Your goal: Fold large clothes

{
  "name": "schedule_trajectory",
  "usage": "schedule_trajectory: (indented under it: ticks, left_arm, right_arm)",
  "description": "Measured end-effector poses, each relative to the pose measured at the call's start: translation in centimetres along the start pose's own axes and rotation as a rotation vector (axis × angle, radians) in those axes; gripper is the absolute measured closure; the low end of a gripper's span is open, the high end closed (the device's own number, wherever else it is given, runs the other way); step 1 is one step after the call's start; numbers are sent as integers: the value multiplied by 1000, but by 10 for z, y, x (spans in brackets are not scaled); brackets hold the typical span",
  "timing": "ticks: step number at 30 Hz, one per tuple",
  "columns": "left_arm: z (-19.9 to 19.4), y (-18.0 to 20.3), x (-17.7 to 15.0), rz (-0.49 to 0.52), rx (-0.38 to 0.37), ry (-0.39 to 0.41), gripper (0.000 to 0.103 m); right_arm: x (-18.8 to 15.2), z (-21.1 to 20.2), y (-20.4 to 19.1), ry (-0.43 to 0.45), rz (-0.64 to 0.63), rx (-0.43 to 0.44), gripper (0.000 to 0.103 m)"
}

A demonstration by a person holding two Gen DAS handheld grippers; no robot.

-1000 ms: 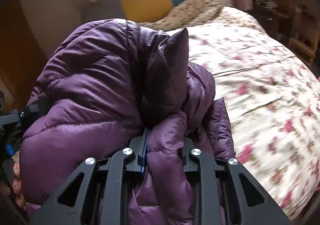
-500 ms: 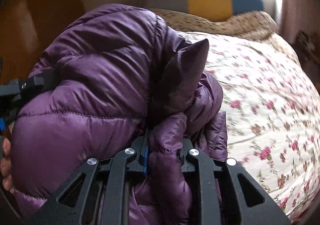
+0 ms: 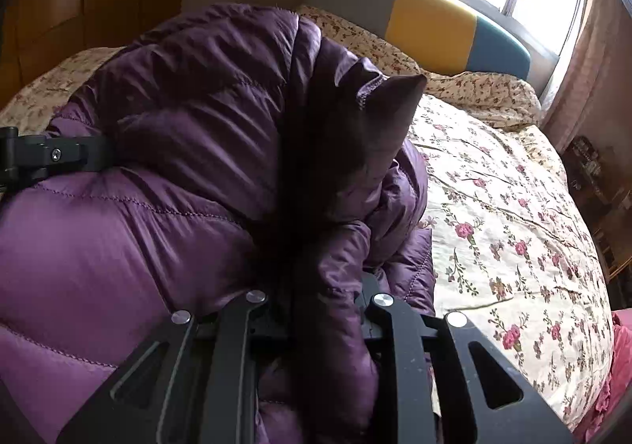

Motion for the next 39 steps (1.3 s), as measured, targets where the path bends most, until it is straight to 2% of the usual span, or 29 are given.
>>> schedule_trajectory:
  ticks: [6,8,10,13,15,20,29,33,35,39]
  left_arm:
    - [2,-1,-7,11,45,37,44]
    - [-6,2,-6,22,73,48,41]
    - [-13,4,-6,24,113,69,31]
    - [-25,5,-2,37,160,104,30]
    - [-33,7,0,39,186,129,30]
    - [-51,9,7,12,209,176,30]
    - [-49,19,22,-7,221,195,30]
    - [-46,23,29,11,241,199,30]
    - [-45,27,31,35,249,203,30]
    - [-40,27,34,42,249,193,30]
  right_arm:
    - [-6,4,-4,27,-13,-21,84]
    - [-4,-3,-7,24,-8,-17,82]
    - [-2,-10,-5,25,9,-14,78]
    - [0,-20,-4,26,22,-11,74]
    - [2,-26,0,24,37,-13,62]
    - [17,-43,10,45,56,-13,49]
    - [47,-66,11,94,62,-57,50]
    - [58,-61,13,96,22,-150,63]
    - [63,-58,12,107,2,-182,64]
    - [75,-46,14,100,-12,-180,64]
Point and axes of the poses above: each gripper's, at about its wrist camera, not at the fingertips, and z roughly the way its jaws point, y to its right, x to its top, the point moved 1 cm from there along z, roughly the way its jaws point, and after that the axes turned 2 degrees about -z, right-handed, at the moved point
